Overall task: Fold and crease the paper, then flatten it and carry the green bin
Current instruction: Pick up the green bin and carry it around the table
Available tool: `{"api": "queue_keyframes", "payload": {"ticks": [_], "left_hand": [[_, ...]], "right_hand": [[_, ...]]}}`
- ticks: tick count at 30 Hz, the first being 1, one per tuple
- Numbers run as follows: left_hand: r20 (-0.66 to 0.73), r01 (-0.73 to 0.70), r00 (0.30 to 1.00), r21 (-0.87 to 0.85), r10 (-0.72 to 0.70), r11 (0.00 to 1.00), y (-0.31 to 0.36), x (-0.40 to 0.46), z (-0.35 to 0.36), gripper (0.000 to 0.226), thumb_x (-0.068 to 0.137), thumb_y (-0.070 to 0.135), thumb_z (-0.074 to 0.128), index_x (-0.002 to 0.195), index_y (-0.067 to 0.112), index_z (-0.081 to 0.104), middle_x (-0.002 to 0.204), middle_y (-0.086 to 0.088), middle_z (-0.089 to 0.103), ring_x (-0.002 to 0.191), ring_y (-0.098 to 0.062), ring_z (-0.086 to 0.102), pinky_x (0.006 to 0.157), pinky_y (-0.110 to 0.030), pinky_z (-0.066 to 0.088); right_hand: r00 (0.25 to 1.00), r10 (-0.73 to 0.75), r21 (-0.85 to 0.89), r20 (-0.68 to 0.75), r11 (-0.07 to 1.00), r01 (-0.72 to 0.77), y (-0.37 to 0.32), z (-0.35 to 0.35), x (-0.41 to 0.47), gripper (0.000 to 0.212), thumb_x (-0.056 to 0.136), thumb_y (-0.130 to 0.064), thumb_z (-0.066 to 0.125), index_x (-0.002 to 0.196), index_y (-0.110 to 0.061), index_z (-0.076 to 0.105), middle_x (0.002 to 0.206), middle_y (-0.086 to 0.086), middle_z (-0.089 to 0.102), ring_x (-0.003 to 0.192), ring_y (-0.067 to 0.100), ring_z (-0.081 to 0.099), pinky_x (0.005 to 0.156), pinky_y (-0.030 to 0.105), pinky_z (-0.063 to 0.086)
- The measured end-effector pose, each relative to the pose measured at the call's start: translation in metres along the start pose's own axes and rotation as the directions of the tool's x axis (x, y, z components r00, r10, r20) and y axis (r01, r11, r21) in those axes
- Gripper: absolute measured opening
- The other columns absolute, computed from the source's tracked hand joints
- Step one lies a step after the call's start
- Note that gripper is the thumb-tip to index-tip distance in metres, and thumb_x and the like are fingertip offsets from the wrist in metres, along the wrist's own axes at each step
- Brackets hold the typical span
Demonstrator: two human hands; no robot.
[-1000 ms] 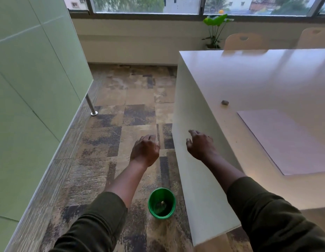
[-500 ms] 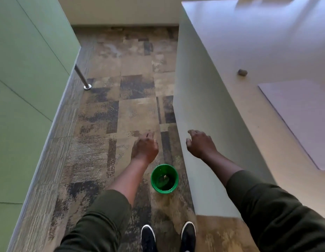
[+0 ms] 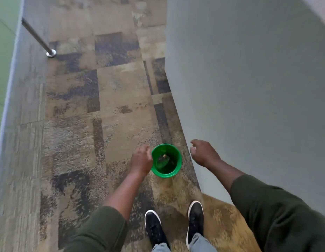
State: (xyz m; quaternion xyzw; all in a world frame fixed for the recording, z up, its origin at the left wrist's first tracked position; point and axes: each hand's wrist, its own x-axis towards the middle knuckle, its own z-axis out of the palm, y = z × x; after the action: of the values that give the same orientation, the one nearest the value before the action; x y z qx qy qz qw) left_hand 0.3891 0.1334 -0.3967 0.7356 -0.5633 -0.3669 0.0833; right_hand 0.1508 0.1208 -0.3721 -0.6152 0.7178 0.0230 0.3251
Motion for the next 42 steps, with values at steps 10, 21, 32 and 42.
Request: {"api": "queue_keyframes", "payload": {"ticks": [10,21,32,42], "left_hand": [[0.050,0.190,0.981,-0.076,-0.186,0.979,-0.091,0.095,0.133,0.029,0.099,0.014,0.042,0.123,0.012,0.059,0.097,0.003,0.062,0.068,-0.003,0.053,0.054,-0.019,0.041],[0.230,0.398,0.902,-0.115,-0.365,0.910,-0.157,0.168,0.244,0.040,0.094,0.003,0.041,0.134,0.005,0.045,0.104,-0.009,0.054,0.088,-0.022,0.052,0.072,-0.033,0.046],[0.222,0.498,0.867,-0.345,-0.447,0.795,-0.169,0.170,0.253,0.027,0.087,-0.009,0.048,0.107,0.005,0.058,0.084,-0.005,0.062,0.072,-0.018,0.060,0.055,-0.027,0.048],[-0.046,0.345,0.922,-0.357,-0.385,0.868,-0.081,0.093,0.117,0.032,0.087,-0.006,0.056,0.110,0.013,0.067,0.086,0.003,0.067,0.063,-0.008,0.058,0.045,-0.015,0.038]], "right_hand": [[0.984,0.109,0.058,0.142,0.991,-0.118,0.069,0.146,0.121,0.038,0.097,-0.025,0.044,0.132,-0.012,0.055,0.130,0.014,0.058,0.115,0.030,0.056,0.095,0.040,0.048],[0.930,0.189,-0.034,0.316,0.982,-0.188,0.132,0.266,0.215,0.055,0.098,-0.022,0.050,0.147,-0.008,0.031,0.148,0.015,0.043,0.133,0.031,0.043,0.104,0.038,0.040],[0.931,0.219,0.185,0.293,0.942,-0.280,0.142,0.278,0.208,0.050,0.090,0.000,0.057,0.137,-0.015,0.046,0.129,0.010,0.058,0.114,0.026,0.056,0.079,0.026,0.042],[0.980,0.172,0.366,0.100,0.909,-0.197,0.068,0.134,0.127,0.037,0.091,-0.005,0.059,0.126,-0.015,0.057,0.118,0.005,0.064,0.093,0.014,0.055,0.066,0.018,0.040]]}}
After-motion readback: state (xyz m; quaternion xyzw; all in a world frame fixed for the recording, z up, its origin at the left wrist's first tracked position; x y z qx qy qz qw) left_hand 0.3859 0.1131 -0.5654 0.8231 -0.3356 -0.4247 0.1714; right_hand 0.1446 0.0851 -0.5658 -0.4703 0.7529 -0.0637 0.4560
